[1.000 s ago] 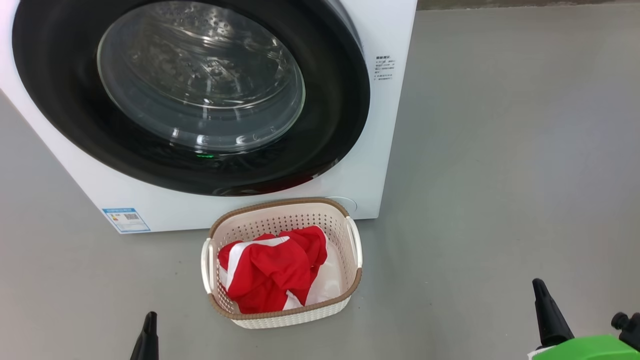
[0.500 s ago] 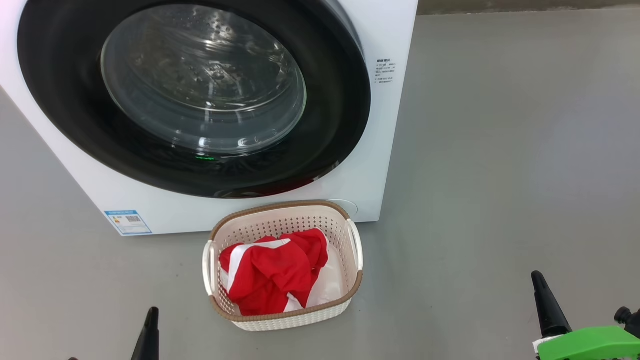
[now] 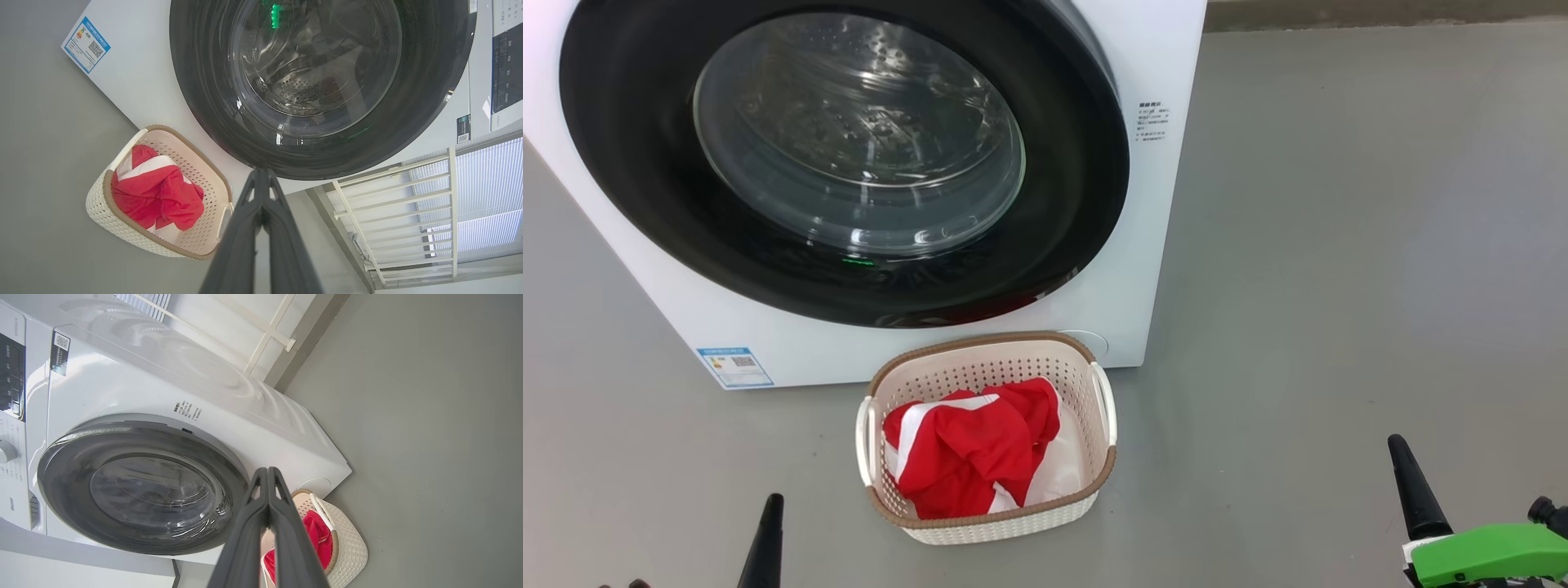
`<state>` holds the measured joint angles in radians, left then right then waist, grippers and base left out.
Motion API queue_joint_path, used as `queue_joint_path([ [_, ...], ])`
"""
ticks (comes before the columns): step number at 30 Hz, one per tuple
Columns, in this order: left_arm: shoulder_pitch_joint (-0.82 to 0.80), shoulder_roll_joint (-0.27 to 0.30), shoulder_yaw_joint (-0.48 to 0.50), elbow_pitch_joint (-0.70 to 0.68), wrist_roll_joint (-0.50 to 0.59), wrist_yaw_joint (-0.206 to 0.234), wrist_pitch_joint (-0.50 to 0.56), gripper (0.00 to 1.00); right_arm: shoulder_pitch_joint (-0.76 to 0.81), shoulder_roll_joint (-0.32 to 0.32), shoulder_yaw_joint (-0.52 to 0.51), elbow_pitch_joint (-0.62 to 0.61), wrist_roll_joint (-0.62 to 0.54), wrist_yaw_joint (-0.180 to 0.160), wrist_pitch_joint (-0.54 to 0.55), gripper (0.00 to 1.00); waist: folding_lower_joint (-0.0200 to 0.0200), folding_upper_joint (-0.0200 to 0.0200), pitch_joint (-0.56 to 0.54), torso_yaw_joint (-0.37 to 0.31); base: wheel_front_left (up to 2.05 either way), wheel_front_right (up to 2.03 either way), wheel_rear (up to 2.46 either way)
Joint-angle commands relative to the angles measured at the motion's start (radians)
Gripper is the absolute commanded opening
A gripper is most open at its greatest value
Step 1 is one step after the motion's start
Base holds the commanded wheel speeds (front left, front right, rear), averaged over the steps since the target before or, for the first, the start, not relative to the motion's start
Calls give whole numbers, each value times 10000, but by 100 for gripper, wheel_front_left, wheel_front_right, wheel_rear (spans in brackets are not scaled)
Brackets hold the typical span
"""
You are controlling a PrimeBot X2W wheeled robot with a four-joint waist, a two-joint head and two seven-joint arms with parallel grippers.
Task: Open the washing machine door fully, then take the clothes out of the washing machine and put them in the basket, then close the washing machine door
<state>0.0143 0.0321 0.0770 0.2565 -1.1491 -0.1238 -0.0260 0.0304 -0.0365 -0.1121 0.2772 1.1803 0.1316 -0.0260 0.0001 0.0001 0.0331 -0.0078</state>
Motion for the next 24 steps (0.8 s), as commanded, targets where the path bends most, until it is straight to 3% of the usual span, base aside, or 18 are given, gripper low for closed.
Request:
queue_joint_path([
  [1,-515,179,201,-210,-295,-46,115,0,-532,-199,121,-277,297,-6,79,0,0,-1,-12,3,0,0,0],
  [24,-906,221,240,-156,-2739,-59,784,0,-1001,-209,102,-306,2569,-8,765,0,0,-1,-173,45,0,0,0],
])
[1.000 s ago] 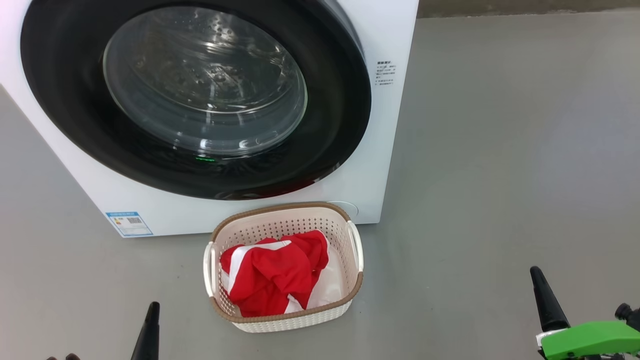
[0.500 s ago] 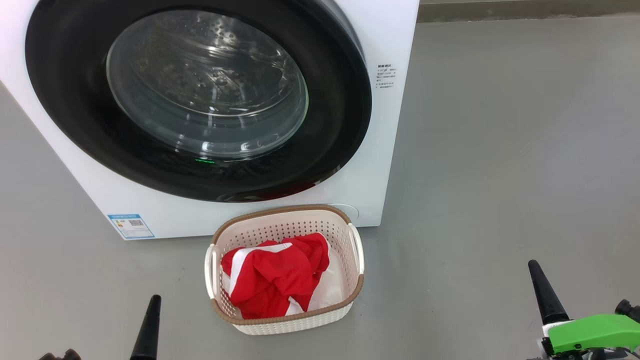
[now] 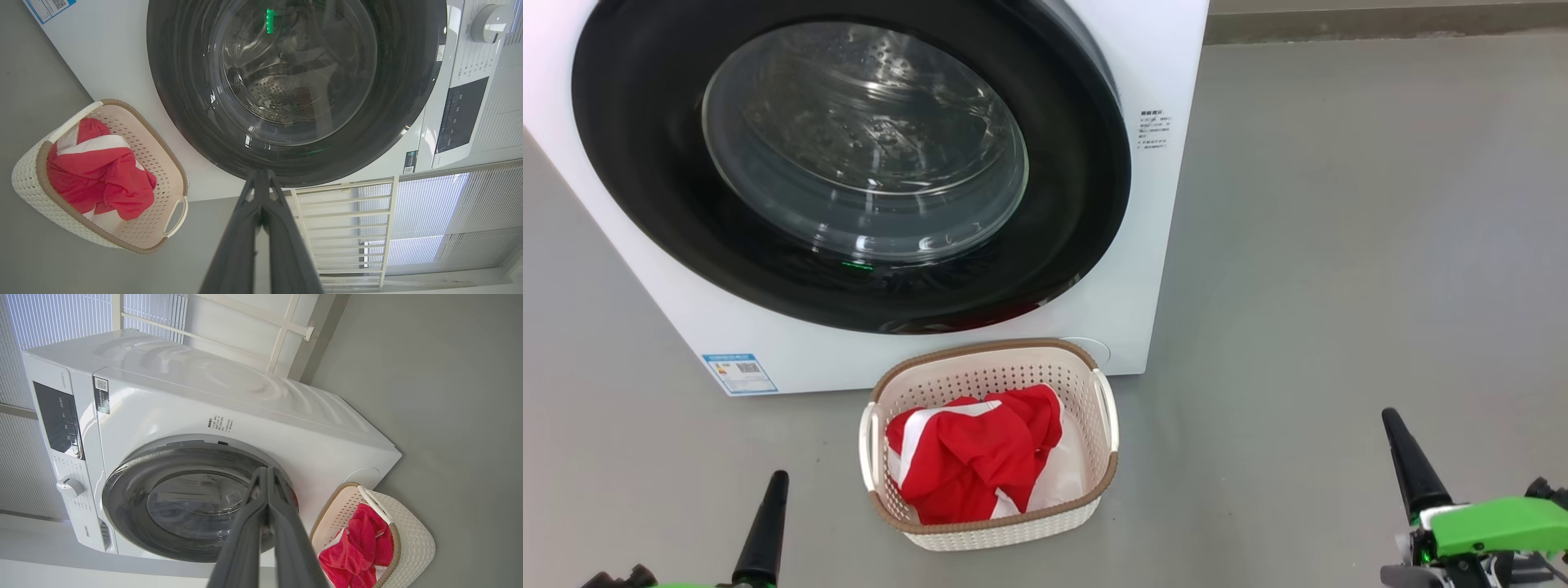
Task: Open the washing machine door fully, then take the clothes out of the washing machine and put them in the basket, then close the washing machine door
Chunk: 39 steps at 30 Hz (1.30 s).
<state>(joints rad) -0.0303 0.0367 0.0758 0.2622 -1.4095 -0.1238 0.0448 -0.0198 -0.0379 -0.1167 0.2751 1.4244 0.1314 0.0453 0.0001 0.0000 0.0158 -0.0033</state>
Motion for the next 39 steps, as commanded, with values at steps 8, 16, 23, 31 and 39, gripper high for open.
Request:
queue_joint_path([
  [8,-595,189,267,-195,-984,-63,311,0,-662,-197,140,-295,917,-7,292,0,-1,0,-56,15,0,0,0],
  [16,-730,202,283,-177,-1825,-68,544,0,-825,-199,131,-305,1699,-7,530,0,-1,0,-111,29,0,0,0],
  [23,-770,201,294,-171,-2062,-69,616,0,-872,-195,121,-308,1918,-7,604,0,-1,0,-127,33,0,0,0],
  [31,-770,195,304,-171,-2054,-69,624,0,-873,-188,111,-307,1910,-7,612,0,-1,0,-127,33,0,0,0],
  [39,-771,188,313,-171,-2046,-69,631,0,-874,-181,101,-307,1901,-7,621,0,-1,0,-127,33,0,0,0],
])
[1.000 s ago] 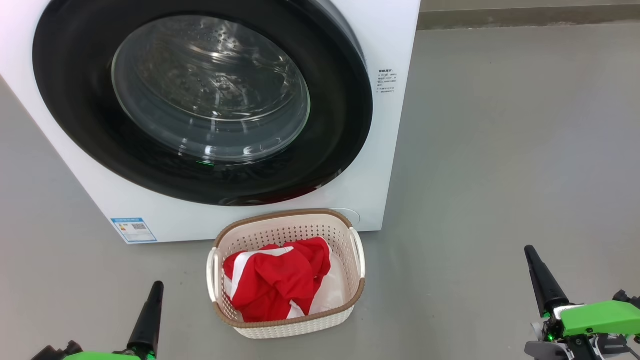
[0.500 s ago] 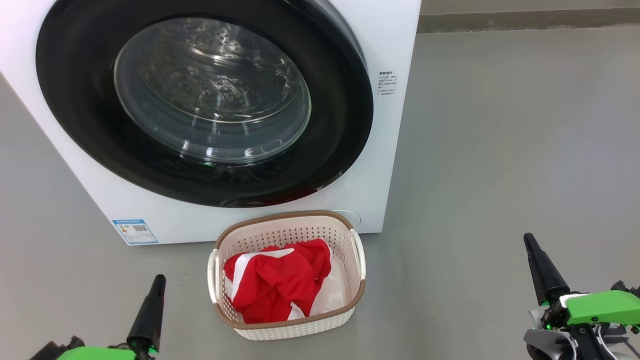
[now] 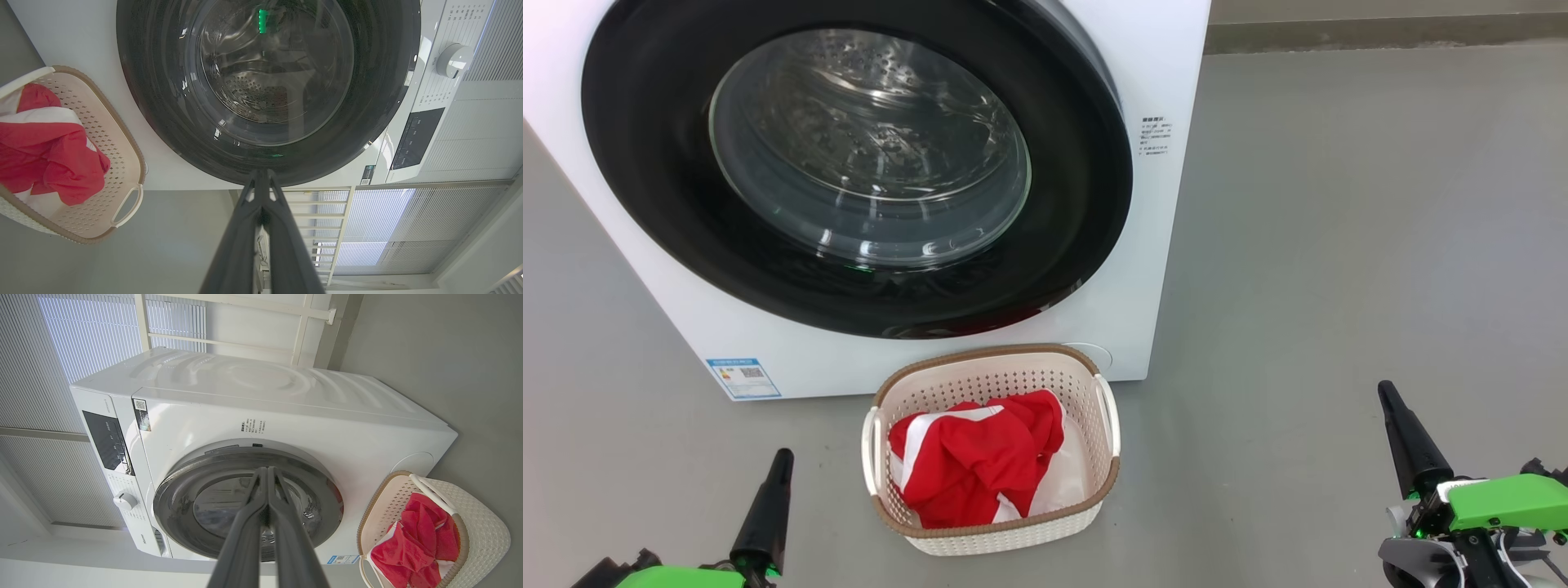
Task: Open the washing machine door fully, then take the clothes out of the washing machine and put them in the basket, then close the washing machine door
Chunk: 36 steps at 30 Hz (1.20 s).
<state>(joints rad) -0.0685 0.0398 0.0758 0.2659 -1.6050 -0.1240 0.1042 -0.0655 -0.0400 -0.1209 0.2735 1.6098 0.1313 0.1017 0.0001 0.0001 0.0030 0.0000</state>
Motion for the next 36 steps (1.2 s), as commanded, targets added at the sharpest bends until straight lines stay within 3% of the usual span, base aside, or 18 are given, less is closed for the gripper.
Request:
queue_joint_path([
  [1,-390,157,315,-208,-89,-67,38,0,-417,-159,142,-291,46,-6,58,0,0,-1,0,0,0,0,0],
  [36,-392,136,345,-207,-63,-67,63,0,-420,-136,109,-290,18,-6,85,0,0,-1,0,0,0,0,0],
])
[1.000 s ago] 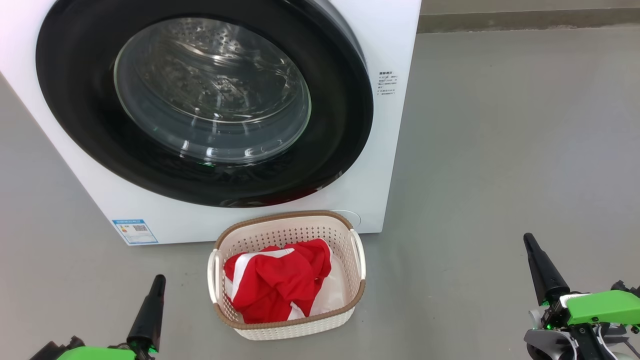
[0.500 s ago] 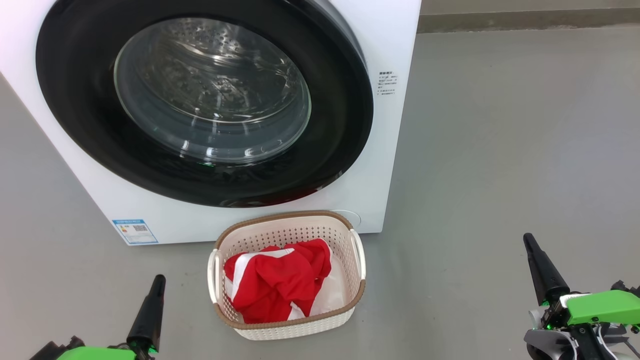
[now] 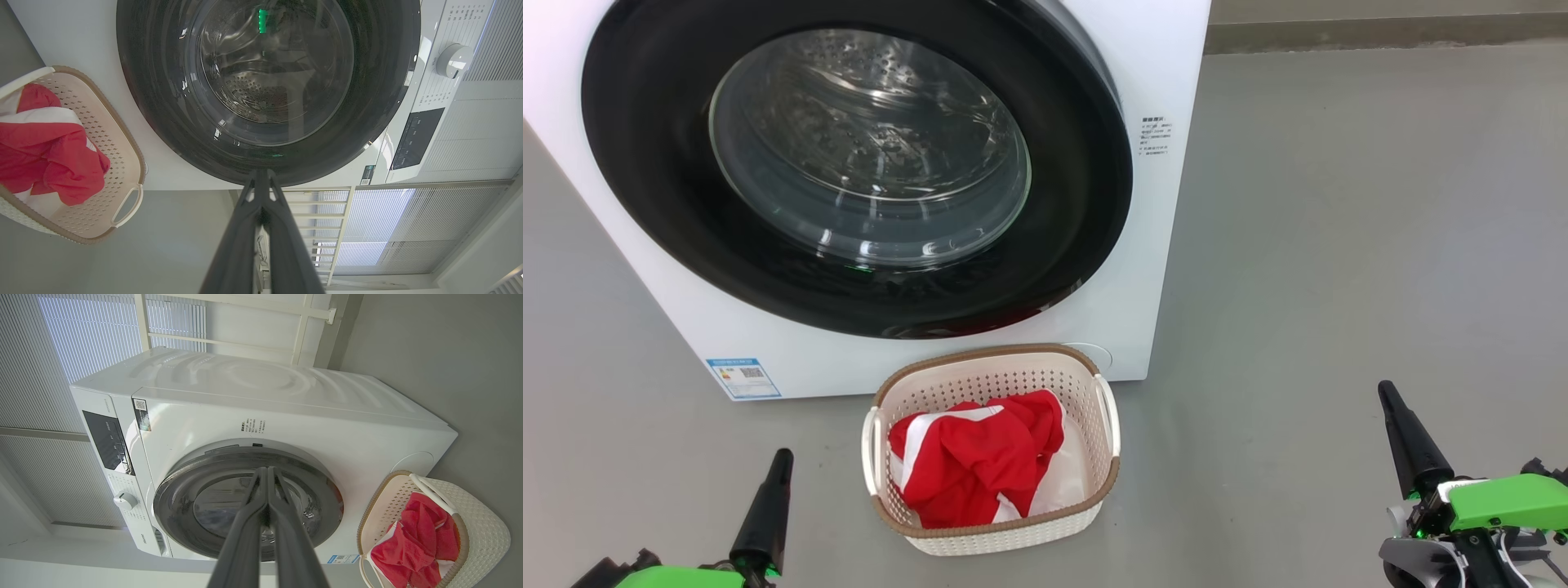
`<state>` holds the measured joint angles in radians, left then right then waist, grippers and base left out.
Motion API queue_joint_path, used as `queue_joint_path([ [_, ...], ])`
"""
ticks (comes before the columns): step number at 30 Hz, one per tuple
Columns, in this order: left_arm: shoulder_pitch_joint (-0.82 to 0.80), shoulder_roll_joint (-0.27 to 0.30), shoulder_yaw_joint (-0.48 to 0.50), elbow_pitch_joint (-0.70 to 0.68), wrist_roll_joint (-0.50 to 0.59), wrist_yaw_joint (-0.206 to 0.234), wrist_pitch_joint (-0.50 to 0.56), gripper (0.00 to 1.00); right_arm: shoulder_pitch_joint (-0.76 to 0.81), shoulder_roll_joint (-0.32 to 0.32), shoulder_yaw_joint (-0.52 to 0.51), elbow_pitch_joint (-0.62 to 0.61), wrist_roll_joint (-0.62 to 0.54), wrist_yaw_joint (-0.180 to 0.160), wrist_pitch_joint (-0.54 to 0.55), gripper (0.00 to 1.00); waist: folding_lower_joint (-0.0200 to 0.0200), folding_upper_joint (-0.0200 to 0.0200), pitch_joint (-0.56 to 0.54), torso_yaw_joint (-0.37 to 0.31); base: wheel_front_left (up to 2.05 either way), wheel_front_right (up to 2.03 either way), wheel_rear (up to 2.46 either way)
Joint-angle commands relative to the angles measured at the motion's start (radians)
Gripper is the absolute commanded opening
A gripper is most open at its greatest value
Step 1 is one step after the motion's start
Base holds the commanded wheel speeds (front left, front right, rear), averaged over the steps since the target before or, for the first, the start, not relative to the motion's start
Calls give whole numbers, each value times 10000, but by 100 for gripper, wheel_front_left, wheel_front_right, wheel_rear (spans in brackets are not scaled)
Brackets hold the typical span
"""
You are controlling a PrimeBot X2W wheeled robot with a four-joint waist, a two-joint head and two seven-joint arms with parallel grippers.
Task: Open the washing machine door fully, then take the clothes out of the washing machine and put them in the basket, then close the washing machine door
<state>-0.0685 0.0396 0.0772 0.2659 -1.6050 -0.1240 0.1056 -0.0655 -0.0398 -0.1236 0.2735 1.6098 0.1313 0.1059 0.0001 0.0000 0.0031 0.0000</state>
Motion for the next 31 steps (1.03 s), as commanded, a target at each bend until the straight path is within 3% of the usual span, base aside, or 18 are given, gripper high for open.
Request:
queue_joint_path([
  [1,-392,137,333,-207,-63,-67,50,0,-420,-137,135,-290,18,-6,43,0,0,0,0,0,0,0,0],
  [31,-394,125,350,-207,-48,-67,64,0,-422,-125,116,-289,2,-6,58,0,0,0,0,0,0,0,0],
])
